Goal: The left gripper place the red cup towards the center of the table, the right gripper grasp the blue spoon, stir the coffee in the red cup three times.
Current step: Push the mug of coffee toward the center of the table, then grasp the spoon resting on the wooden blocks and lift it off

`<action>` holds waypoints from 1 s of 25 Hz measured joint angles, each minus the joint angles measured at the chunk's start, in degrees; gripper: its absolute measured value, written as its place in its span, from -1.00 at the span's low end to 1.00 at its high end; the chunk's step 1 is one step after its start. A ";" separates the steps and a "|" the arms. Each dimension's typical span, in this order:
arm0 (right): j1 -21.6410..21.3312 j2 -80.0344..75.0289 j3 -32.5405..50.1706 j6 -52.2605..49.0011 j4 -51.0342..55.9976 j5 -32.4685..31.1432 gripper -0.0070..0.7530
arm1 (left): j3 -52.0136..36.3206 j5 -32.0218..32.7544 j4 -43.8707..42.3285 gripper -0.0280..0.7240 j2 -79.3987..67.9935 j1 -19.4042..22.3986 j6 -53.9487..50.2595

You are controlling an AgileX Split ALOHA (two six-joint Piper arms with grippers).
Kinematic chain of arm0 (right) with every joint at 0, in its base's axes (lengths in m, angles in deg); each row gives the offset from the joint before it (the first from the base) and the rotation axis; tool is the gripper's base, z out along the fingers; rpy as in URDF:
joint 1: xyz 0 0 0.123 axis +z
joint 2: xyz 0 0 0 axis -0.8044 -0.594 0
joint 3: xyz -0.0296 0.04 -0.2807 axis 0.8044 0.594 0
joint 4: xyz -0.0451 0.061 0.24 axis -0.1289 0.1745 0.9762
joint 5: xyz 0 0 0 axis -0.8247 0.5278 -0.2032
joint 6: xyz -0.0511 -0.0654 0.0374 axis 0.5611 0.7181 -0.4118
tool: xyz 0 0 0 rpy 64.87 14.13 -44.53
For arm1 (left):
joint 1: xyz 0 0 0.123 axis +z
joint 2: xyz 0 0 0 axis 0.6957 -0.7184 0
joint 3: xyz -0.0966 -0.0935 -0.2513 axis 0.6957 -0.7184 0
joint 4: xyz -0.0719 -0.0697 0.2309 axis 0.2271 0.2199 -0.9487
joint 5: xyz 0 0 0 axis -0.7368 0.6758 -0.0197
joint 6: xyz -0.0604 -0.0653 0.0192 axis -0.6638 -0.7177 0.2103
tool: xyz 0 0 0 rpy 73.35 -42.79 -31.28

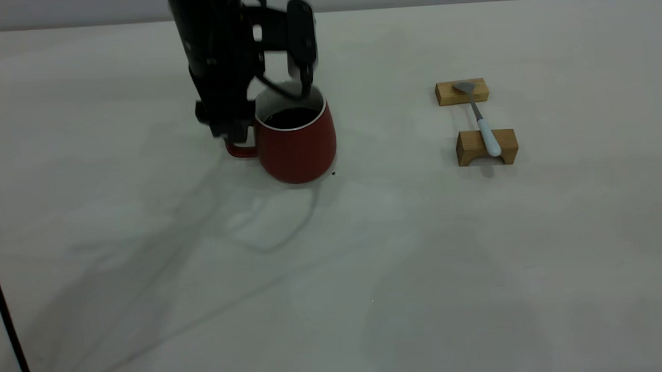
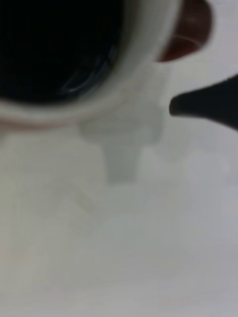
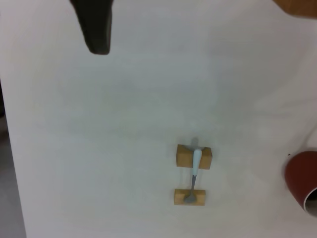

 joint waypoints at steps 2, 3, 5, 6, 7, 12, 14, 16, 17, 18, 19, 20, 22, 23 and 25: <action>0.00 0.00 0.00 0.00 0.00 0.00 0.32 | 1.91 3.14 -0.58 0.77 2.05 0.00 -2.81; 0.00 0.00 0.00 0.00 0.00 0.00 0.32 | 2.84 5.20 -0.70 0.77 3.54 0.00 -4.07; 0.00 0.00 0.00 0.00 0.00 0.00 0.32 | 5.29 9.47 -0.77 0.75 6.91 0.00 -7.43; 0.00 0.00 0.00 0.00 0.00 0.00 0.32 | 6.34 11.95 -0.83 0.72 9.00 0.00 -9.17; 0.00 0.00 0.00 0.00 0.00 0.00 0.32 | 7.58 14.65 -0.83 0.69 11.14 0.00 -10.56; 0.00 0.00 0.00 0.00 0.00 0.00 0.32 | 12.05 29.41 -0.65 0.45 21.26 0.00 -20.63; 0.00 0.00 0.00 0.00 0.00 0.00 0.32 | 12.45 34.37 -0.53 0.38 25.54 0.00 -25.90; 0.00 0.00 0.00 0.00 0.00 0.00 0.32 | 12.69 34.37 -0.48 0.30 29.11 0.00 -31.10; 0.00 0.00 0.00 0.00 0.00 0.00 0.32 | 12.73 34.37 -0.48 0.27 30.90 0.00 -32.91; 0.00 0.00 0.00 0.00 0.00 0.00 0.32 | 12.73 34.37 -0.43 0.24 32.62 0.00 -34.03; 0.00 0.00 0.00 0.00 0.00 0.00 0.32 | 12.73 34.37 -0.43 0.21 33.97 0.00 -35.12; 0.00 0.00 0.00 0.00 0.00 0.00 0.32 | 12.73 34.37 -0.43 0.19 35.50 0.00 -36.23; 0.00 0.00 0.00 0.00 0.00 0.00 0.32 | 12.73 34.37 -0.10 0.14 38.25 0.00 -38.66; 0.00 0.00 0.00 0.00 0.00 0.00 0.32 | 12.73 34.37 0.15 0.11 39.86 0.00 -39.92; 0.00 0.00 0.00 0.00 0.00 0.00 0.32 | 11.97 34.37 1.17 0.08 43.77 0.00 -41.32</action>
